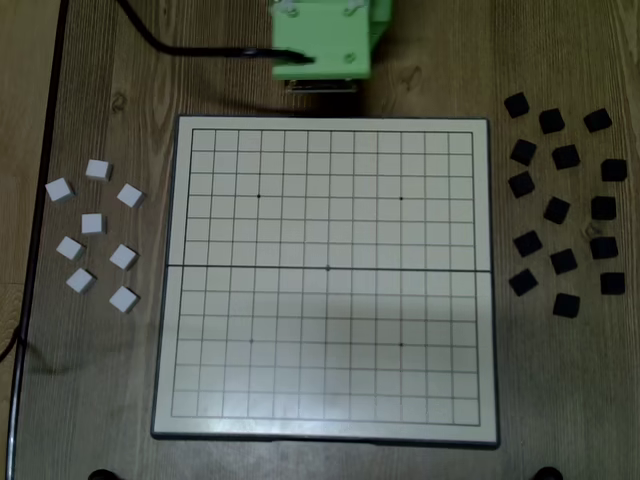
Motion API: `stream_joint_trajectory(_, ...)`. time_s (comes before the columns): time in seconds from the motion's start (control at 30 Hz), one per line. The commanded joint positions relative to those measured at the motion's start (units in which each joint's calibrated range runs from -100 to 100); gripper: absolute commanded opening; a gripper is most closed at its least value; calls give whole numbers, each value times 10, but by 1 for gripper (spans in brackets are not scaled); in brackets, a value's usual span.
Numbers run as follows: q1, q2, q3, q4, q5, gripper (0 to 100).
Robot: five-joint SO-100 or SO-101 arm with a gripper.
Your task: Grasp a White stone and put it on the board on position (0,0).
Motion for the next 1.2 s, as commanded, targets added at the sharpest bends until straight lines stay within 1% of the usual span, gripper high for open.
stream_joint_trajectory(0.0,42,170,-164,6,3,6)
stream_joint_trajectory(0.07,70,249,-261,28,9,6)
stream_joint_trajectory(0.13,90,291,-319,39,14,6)
stream_joint_trajectory(0.33,142,347,-444,54,21,6)
stream_joint_trajectory(0.47,183,412,-558,104,27,6)
stream_joint_trajectory(0.6,222,486,-690,161,44,6)
stream_joint_trajectory(0.83,269,588,-890,248,59,6)
stream_joint_trajectory(1.03,308,636,-964,265,75,7)
stream_joint_trajectory(1.17,339,665,-969,247,99,7)
